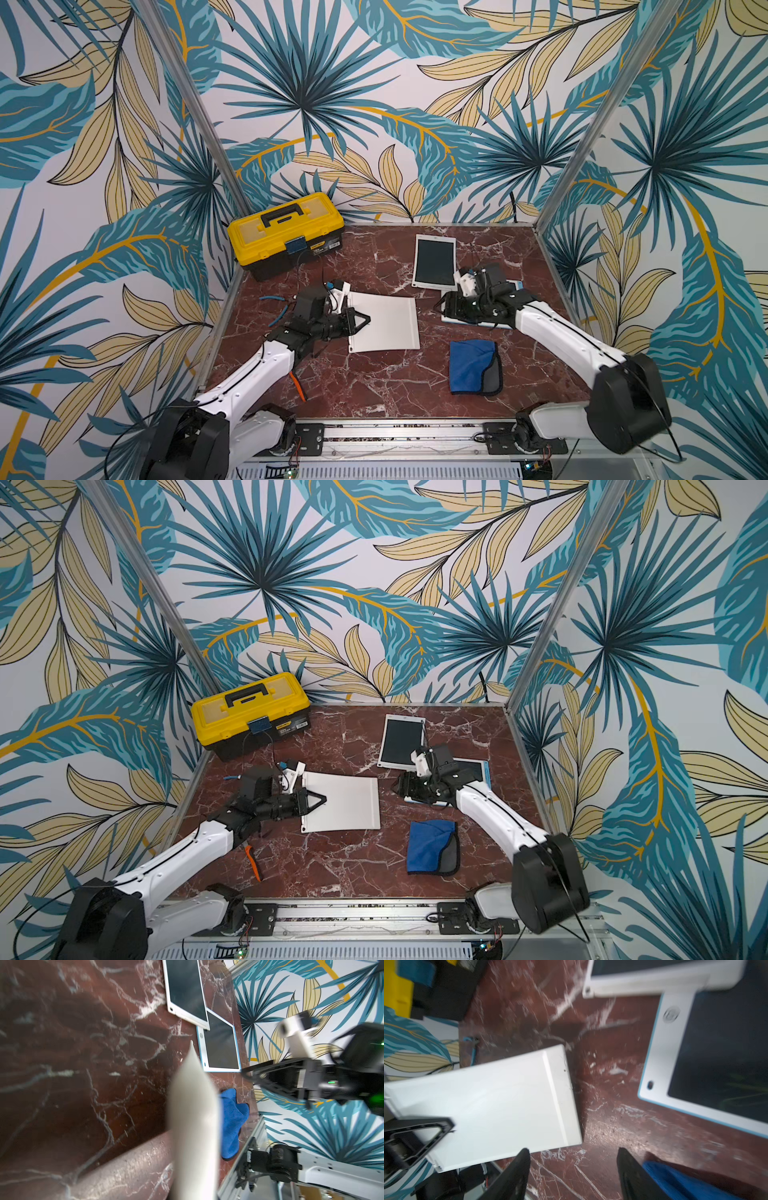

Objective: Wipe the drawing tablet
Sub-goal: Pick up the drawing tablet from the center of the board, then place the drawing tablet on the drawing tablet.

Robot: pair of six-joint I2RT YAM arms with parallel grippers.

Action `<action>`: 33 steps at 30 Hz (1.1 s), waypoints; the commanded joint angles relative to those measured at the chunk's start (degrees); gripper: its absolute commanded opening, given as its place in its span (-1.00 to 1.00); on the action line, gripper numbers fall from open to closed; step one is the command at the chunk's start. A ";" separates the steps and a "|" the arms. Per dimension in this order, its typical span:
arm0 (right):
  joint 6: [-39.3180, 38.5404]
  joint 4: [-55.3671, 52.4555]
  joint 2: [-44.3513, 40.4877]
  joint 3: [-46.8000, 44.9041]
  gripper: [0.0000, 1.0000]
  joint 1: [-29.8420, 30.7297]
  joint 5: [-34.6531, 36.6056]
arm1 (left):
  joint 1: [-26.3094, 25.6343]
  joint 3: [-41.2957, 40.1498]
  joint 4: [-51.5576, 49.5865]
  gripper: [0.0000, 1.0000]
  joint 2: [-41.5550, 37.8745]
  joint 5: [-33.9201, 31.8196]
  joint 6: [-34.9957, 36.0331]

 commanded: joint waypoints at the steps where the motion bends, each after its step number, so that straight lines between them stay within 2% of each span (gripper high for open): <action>1: -2.22 -13.99 -7.57 5.07 0.37 0.19 12.99 | -2.82 7.79 0.50 -1.00 2.97 -10.03 12.33; 3: -1.81 -17.27 -10.45 7.13 0.37 0.08 15.93 | -6.43 14.29 0.72 -1.00 7.41 -17.46 20.52; 5: -1.38 -18.46 -12.81 7.38 0.38 0.13 17.11 | -9.03 22.06 0.90 -1.00 13.17 -21.12 28.08; 8: -0.73 -18.92 -14.91 6.45 0.38 0.13 17.78 | -11.70 34.77 0.94 -1.00 22.23 -23.44 38.53; 11: -0.21 -19.68 -16.10 5.61 0.39 0.13 17.00 | -13.93 44.90 0.96 -1.00 29.44 -22.22 51.27; 16: -1.02 -22.13 -18.46 5.51 0.40 0.04 18.18 | -17.61 58.28 1.00 -1.00 41.60 -28.35 77.38; 19: -1.35 -25.19 -20.17 6.79 0.40 -0.01 22.81 | -19.33 65.64 1.01 -1.00 51.26 -33.90 89.95; 22: 1.65 -27.73 -24.07 6.83 0.41 -0.06 29.73 | -20.91 71.96 1.17 -1.00 60.06 -39.50 96.56; 25: 4.39 -28.15 -26.85 4.91 0.41 -0.04 30.57 | -22.58 78.50 1.31 -1.00 67.51 -44.30 100.46; 29: 4.64 -29.36 -28.70 3.92 0.41 -0.06 31.53 | -24.25 91.56 1.37 -1.00 79.65 -55.71 104.48; 33: 4.72 -29.57 -30.26 3.08 0.41 -0.09 32.26 | -25.11 97.84 1.41 -1.00 85.34 -59.76 106.21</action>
